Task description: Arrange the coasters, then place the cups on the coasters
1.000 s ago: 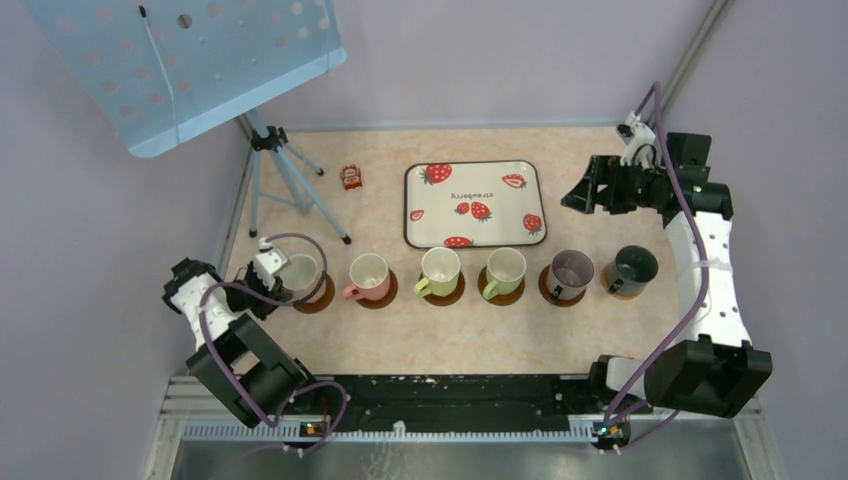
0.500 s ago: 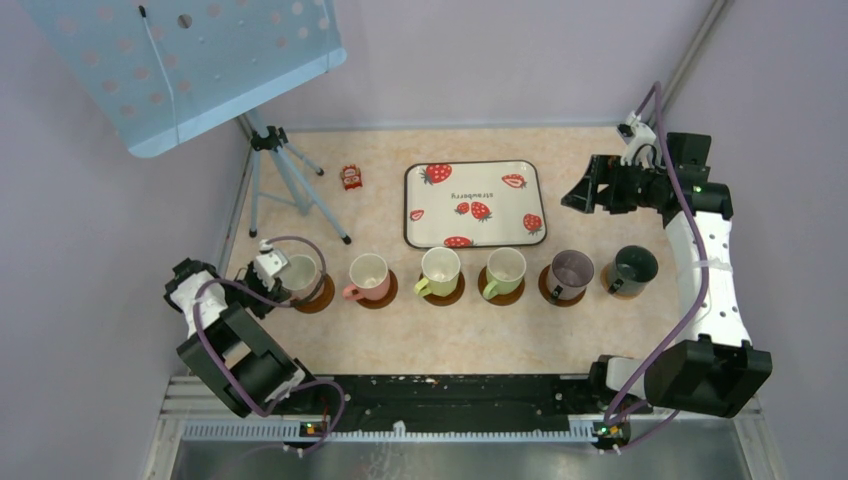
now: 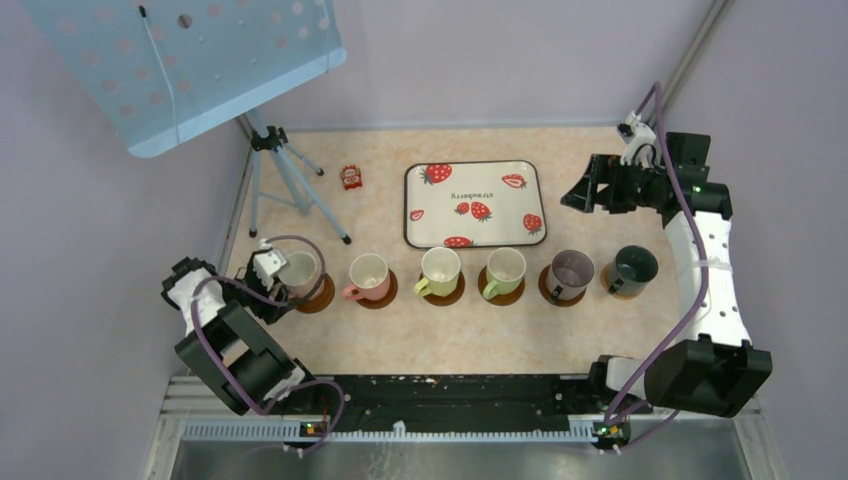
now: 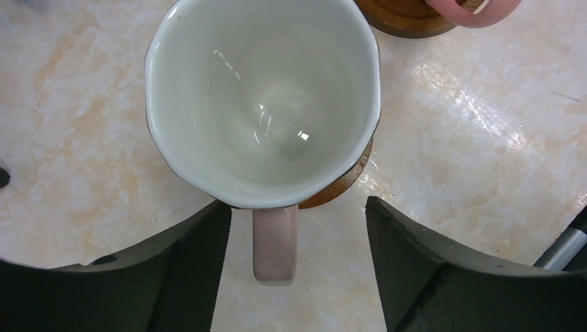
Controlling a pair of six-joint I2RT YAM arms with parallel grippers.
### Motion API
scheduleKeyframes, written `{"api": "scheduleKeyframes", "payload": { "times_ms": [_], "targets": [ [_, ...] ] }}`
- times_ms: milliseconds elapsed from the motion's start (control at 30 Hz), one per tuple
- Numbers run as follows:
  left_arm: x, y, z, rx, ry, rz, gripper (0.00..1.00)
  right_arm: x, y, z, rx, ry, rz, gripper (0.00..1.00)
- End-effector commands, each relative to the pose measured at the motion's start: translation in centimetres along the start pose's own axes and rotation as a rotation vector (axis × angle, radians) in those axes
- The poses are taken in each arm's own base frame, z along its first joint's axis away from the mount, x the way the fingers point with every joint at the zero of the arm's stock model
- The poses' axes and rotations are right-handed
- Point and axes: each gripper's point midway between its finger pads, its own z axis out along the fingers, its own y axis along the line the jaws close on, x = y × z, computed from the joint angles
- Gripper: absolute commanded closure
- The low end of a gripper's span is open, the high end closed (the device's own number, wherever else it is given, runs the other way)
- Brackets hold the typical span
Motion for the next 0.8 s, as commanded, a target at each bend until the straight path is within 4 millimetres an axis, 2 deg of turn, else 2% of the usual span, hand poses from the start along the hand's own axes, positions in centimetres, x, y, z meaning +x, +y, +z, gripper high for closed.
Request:
{"api": "scheduleKeyframes", "payload": {
  "times_ms": [0, 233, 533, 767],
  "targets": [
    [-1.4, 0.5, -1.2, -0.012, -0.005, 0.01, 0.21, -0.3, 0.1, 0.3, -0.006, -0.016, -0.009, 0.14],
    [-2.5, 1.4, -2.5, -0.029, 0.017, 0.015, 0.16, -0.3, 0.2, 0.5, -0.016, -0.019, -0.016, 0.14],
    [-3.4, 0.9, -3.3, 0.003, 0.023, 0.055, 0.17, -0.2, 0.2, 0.6, -0.024, -0.018, -0.023, 0.14],
    [-1.2, 0.4, -2.6, 0.018, 0.081, 0.048, 0.19, -0.3, 0.2, 0.8, -0.033, -0.021, -0.024, 0.14]
  ]
}}
